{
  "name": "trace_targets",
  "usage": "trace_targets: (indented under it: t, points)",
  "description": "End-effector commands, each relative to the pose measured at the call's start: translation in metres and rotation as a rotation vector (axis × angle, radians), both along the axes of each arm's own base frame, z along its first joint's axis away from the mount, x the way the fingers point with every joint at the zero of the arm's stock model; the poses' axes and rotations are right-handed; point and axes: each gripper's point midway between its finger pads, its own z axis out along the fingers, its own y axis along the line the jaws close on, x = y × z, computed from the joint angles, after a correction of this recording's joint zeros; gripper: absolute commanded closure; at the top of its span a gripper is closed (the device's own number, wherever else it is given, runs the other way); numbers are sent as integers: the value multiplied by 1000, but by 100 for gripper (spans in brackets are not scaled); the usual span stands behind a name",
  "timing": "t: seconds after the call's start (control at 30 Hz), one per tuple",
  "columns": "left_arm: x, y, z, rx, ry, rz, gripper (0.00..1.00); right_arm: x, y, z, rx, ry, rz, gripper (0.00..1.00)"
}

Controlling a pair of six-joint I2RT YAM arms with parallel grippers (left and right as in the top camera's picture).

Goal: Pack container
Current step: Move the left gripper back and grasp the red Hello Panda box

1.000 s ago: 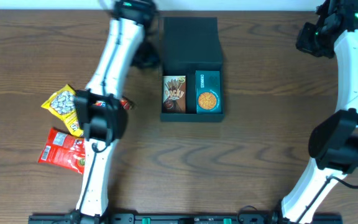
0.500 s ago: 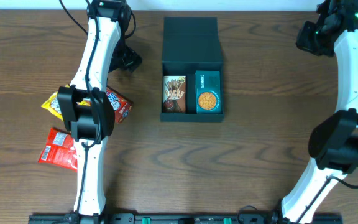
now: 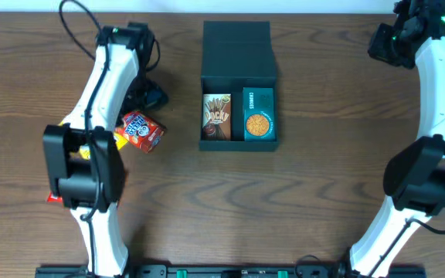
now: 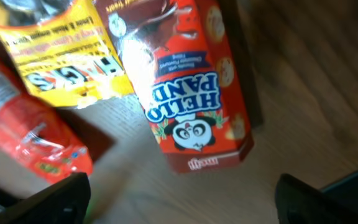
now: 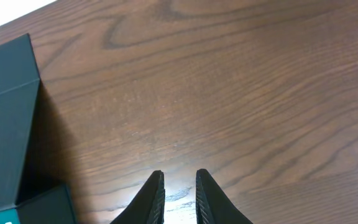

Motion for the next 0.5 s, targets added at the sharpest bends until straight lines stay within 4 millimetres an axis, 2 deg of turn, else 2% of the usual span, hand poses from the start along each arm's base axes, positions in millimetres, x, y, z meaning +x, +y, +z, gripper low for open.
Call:
trace_targets:
  t: [0.0, 0.13, 0.23, 0.37, 0.47]
  points:
    - [-12, -5, -9, -65, 4, 13, 5, 1, 0, 5, 5, -15, 8, 83]
    - [-9, -14, -36, -138, -19, -1, 5, 0, 1, 5, 6, -8, 8, 82]
    - [-8, -8, -50, -128, -37, 8, 5, -2, 1, 4, 7, 0, 9, 83]
    - [-1, 8, -53, -75, -67, 1, 5, -4, 1, 3, 9, 7, 9, 82]
    - [2, 12, -53, -72, -78, 8, 5, -4, 1, 3, 9, 9, 9, 82]
